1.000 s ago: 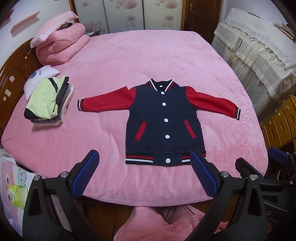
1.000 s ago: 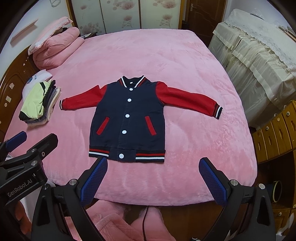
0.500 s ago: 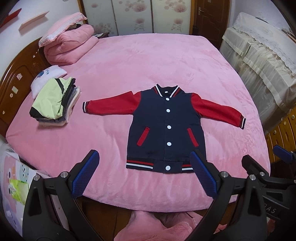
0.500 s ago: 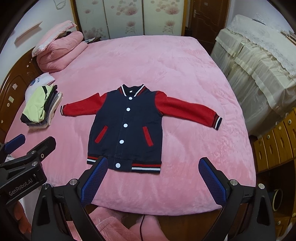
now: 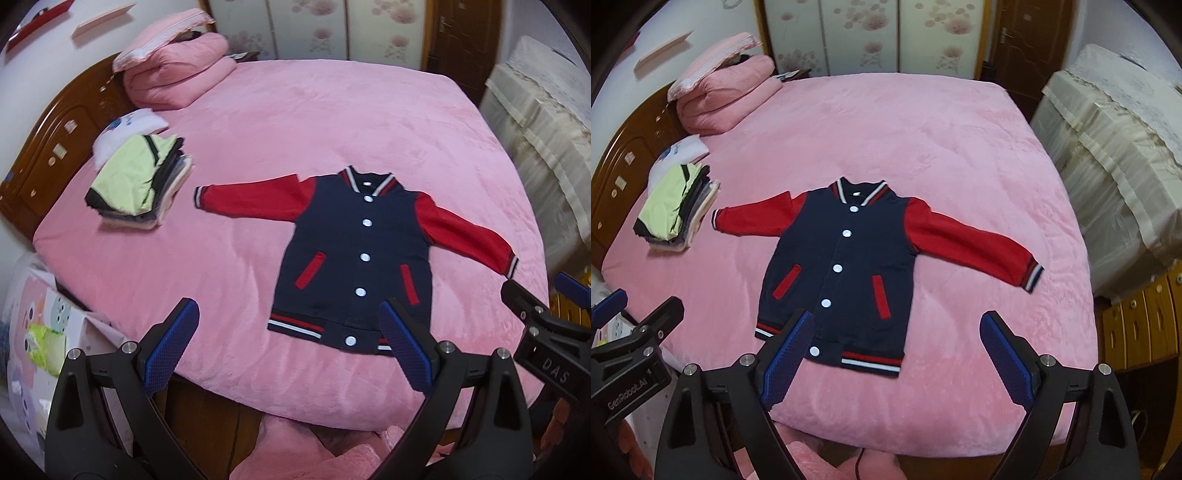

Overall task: Fold large clothes
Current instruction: 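Grasp the striped cuff of a red sleeve with the left gripper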

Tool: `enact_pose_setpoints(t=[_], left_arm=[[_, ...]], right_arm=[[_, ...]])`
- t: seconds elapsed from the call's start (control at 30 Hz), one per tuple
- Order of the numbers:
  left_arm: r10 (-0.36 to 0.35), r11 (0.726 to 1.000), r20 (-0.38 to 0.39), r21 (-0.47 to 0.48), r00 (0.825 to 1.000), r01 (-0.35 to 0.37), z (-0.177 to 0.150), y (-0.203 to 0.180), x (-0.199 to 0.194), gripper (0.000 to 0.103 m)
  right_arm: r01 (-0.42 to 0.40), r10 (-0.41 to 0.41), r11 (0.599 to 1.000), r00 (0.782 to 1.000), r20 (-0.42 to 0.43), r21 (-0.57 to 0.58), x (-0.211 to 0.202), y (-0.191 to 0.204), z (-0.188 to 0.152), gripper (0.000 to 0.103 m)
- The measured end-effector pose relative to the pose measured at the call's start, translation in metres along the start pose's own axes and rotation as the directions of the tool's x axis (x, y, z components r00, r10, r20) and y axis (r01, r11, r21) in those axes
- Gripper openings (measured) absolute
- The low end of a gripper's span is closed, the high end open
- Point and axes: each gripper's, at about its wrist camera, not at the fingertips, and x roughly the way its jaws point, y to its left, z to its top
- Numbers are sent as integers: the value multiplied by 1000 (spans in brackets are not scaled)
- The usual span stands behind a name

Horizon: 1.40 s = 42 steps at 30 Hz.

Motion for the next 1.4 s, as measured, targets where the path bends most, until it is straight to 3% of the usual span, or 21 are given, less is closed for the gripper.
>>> enact_pose_setpoints(t=[0.17, 0.27, 0.33, 0.43, 0.57, 0.63, 0.73, 0.87, 0.97, 1.1, 1.23, 1.3, 1.4], left_arm=[[30, 997, -15, -72, 999, -31, 6, 36, 9, 96], [11, 992, -11, -125, 1000, -12, 16, 72, 20, 96], [-22, 988, -12, -155, 1000, 19, 26, 95, 30, 95], [-136, 972, -19, -196, 991, 130, 51, 136, 59, 95], [-283, 927, -41, -269, 958, 262, 87, 190, 128, 88], [-331, 903, -73, -312, 941, 294, 102, 214, 172, 72], [-382, 867, -127, -392, 915, 307, 118, 250, 247, 58], [-426, 816, -129, -482, 896, 319, 127, 288, 347, 49], [-433, 788, -128, -534, 892, 306, 127, 308, 411, 45], [-422, 776, -114, -558, 900, 294, 127, 326, 471, 43], [-480, 710, -42, -605, 876, 360, 131, 337, 510, 42], [-480, 713, -43, -601, 876, 361, 131, 336, 524, 37], [-444, 744, -50, -577, 895, 337, 130, 330, 531, 30]], right_arm=[[25, -25, 998, 1000, 0, -54, 20, 29, 33, 93], [-23, 22, 998, 1000, -21, -60, 34, 47, 49, 93], [-59, 56, 997, 996, -62, -47, 47, 62, 63, 93], [-73, 70, 997, 992, -108, -23, 73, 85, 84, 93], [-74, 73, 997, 993, -91, -14, 105, 127, 113, 93], [-66, 66, 998, 996, -55, -2, 116, 153, 128, 93], [-56, 56, 998, 998, 2, 9, 136, 194, 146, 93], [-131, 130, 989, 991, 24, 66, 175, 248, 161, 93], [-139, 138, 985, 990, 12, 107, 211, 288, 161, 93], [-131, 141, 979, 989, -53, 154, 252, 327, 164, 90], [-139, 160, 977, 979, -127, 160, 280, 359, 155, 89], [-122, 147, 981, 975, -168, 151, 289, 364, 139, 89], [-120, 152, 979, 969, -194, 166, 295, 369, 130, 89]])
